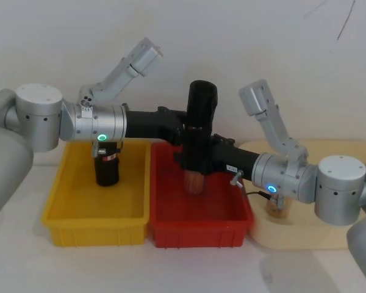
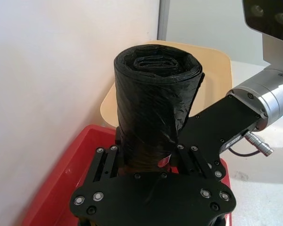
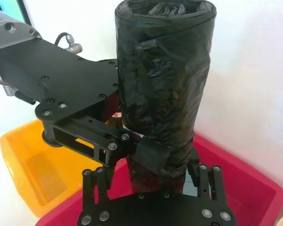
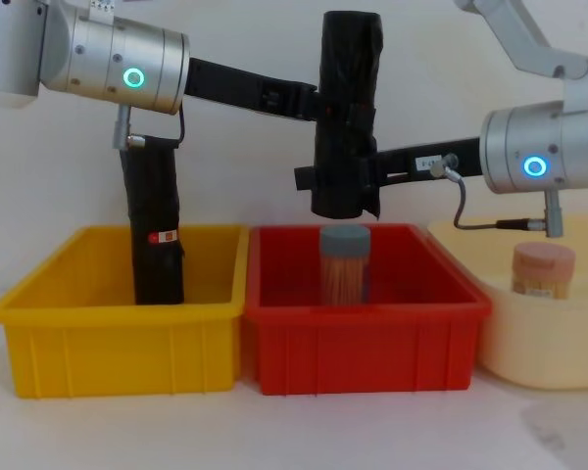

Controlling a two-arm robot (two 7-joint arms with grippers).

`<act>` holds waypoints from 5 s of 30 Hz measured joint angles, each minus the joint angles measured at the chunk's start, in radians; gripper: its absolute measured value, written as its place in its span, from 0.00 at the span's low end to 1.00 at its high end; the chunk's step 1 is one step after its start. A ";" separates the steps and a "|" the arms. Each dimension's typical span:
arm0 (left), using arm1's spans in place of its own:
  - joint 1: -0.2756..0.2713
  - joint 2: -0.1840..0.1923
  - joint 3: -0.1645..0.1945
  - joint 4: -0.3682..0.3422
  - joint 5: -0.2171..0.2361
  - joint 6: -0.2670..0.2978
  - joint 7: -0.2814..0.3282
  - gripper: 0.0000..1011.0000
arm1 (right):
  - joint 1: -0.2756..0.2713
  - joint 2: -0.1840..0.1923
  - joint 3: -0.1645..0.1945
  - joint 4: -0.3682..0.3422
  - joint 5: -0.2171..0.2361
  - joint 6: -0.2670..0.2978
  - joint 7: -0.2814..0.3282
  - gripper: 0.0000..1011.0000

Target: Pick up the garbage bag with the one hand and transfer it to the other hand.

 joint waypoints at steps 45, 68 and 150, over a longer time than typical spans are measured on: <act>0.000 0.000 0.000 0.000 -0.001 0.000 0.000 0.89 | 0.010 -0.008 -0.003 0.019 0.006 -0.010 -0.036 0.53; 0.000 0.000 0.000 0.000 0.000 0.000 0.000 0.99 | -0.026 0.050 0.053 -0.010 -0.021 0.019 -0.202 0.53; 0.000 0.000 0.000 0.000 0.000 0.000 0.000 0.99 | -0.234 0.259 0.231 -0.265 -0.143 0.314 -0.461 0.99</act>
